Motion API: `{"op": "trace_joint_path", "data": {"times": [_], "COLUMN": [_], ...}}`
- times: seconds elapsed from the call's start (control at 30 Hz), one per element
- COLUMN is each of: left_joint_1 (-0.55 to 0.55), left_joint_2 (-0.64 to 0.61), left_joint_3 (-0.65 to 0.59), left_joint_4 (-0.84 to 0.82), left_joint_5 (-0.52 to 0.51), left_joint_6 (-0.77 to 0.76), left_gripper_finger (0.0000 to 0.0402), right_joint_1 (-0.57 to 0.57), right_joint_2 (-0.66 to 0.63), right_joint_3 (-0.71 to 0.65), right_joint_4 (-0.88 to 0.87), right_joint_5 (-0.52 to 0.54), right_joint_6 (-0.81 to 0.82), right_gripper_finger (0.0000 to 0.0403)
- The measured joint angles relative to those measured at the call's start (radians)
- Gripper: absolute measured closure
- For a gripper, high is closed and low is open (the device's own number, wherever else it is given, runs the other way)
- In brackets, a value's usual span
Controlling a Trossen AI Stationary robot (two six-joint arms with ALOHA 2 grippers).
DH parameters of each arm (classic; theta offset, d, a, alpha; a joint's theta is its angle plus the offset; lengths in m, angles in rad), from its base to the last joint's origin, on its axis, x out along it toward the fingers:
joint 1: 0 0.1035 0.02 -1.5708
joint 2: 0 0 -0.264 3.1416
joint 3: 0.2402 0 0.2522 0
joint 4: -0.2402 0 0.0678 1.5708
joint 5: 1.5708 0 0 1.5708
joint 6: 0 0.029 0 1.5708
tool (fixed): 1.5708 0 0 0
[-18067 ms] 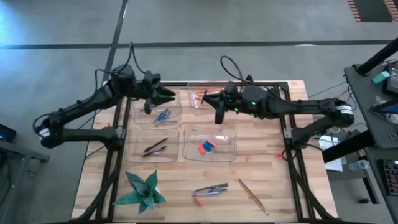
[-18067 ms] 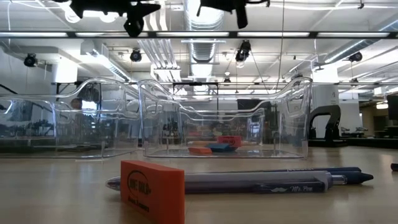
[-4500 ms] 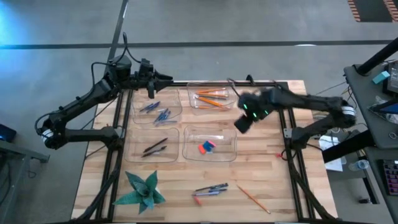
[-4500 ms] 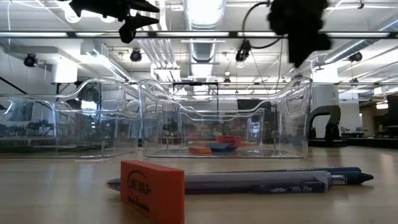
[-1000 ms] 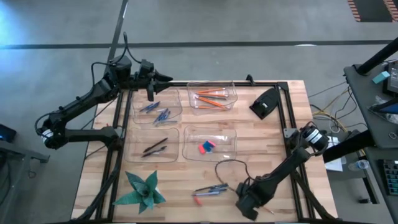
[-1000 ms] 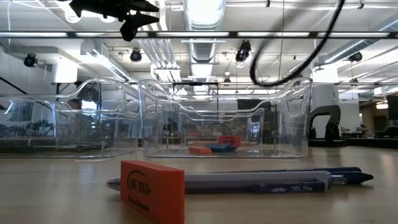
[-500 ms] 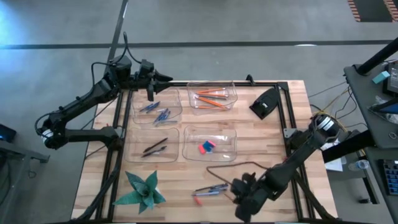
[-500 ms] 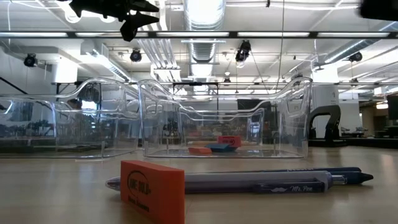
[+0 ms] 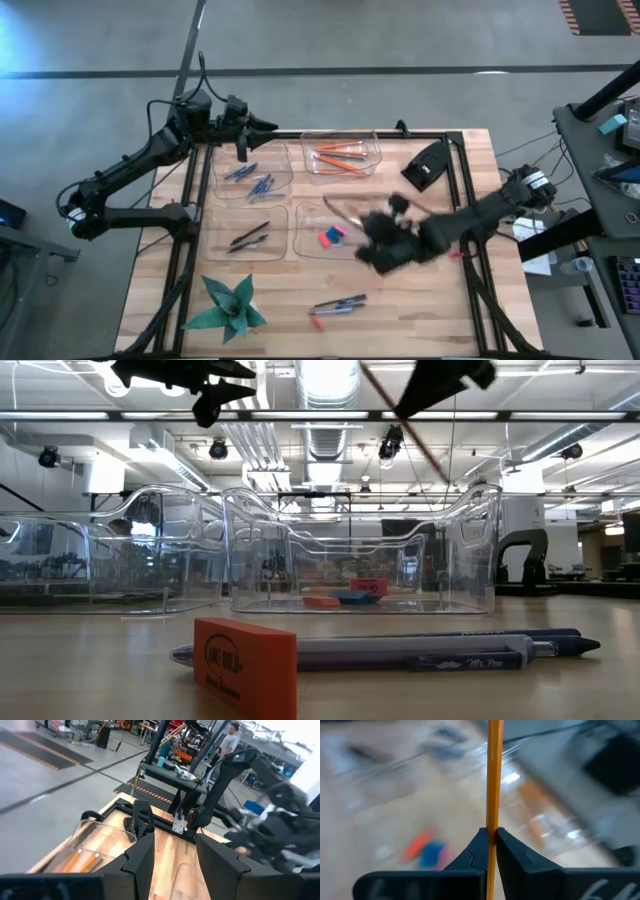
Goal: Sort crayons/erasers/pens/pencils in bins
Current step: Put the orange pencil into the top right transparent bin
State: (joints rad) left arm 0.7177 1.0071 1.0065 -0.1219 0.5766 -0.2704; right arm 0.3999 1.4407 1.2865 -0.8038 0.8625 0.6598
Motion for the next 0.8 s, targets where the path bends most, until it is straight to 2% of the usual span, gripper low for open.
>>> {"op": "trace_joint_path", "data": {"times": [0.1,0.2,0.37,0.53,0.7,0.8], "left_joint_1": [0.000,0.000,0.000,-0.001,0.000,0.000], "left_joint_2": [0.000,-0.002,-0.004,-0.007,-0.007,-0.007], "left_joint_3": [0.000,0.000,0.000,0.000,0.000,0.000], "left_joint_4": [0.000,0.000,0.000,0.000,0.000,0.000], "left_joint_5": [0.000,0.002,0.006,0.008,0.018,0.018], "left_joint_6": [-0.046,-0.065,-0.068,-0.114,-0.122,-0.143], "left_gripper_finger": [0.0269,0.0269,0.0269,0.0269,0.0269,0.0269], "right_joint_1": [-0.128,-0.254,-0.445,-0.583,-0.695,-0.745], "right_joint_2": [-0.023,-0.034,-0.018,0.033,0.096,0.134], "right_joint_3": [0.000,0.000,0.000,0.000,0.000,0.000], "right_joint_4": [0.048,0.100,0.241,0.396,0.417,0.420], "right_joint_5": [0.040,0.006,-0.142,-0.264,-0.415,-0.461], "right_joint_6": [-0.120,-0.233,-0.447,-0.664,-0.769,-0.820], "right_gripper_finger": [0.0385,0.0385,0.0385,0.0385,0.0385,0.0385]}}
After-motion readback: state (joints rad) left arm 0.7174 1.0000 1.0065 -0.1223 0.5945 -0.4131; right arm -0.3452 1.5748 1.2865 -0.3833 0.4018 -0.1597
